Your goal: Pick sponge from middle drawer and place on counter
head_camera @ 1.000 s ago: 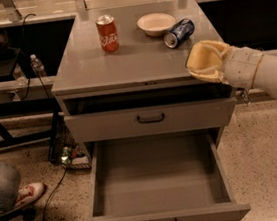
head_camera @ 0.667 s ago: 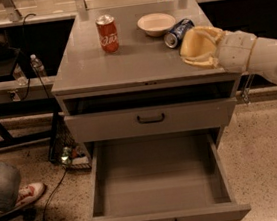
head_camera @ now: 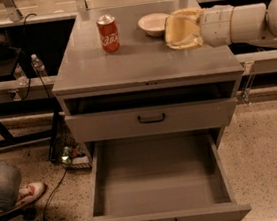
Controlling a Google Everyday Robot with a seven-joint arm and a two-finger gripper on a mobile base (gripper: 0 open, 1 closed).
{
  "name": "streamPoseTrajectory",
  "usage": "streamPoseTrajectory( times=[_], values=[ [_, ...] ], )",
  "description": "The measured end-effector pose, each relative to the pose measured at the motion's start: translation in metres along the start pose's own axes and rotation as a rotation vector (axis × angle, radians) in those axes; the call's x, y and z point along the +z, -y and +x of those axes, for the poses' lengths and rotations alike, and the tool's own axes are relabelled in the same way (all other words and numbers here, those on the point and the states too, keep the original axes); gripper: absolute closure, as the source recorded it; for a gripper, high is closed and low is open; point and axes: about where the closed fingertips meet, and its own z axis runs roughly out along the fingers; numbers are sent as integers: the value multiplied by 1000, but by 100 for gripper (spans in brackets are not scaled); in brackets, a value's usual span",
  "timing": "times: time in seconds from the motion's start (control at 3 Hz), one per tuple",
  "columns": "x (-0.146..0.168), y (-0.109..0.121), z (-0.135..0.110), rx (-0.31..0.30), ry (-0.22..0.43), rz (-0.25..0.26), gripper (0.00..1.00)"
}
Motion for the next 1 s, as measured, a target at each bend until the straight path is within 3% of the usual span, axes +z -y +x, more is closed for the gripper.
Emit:
streamPoseTrajectory(
  times=[0.67, 1.0],
  values=[
    [46, 1, 13, -55, -57, -181, 100],
    [62, -3, 18, -66, -77, -234, 100]
  ],
)
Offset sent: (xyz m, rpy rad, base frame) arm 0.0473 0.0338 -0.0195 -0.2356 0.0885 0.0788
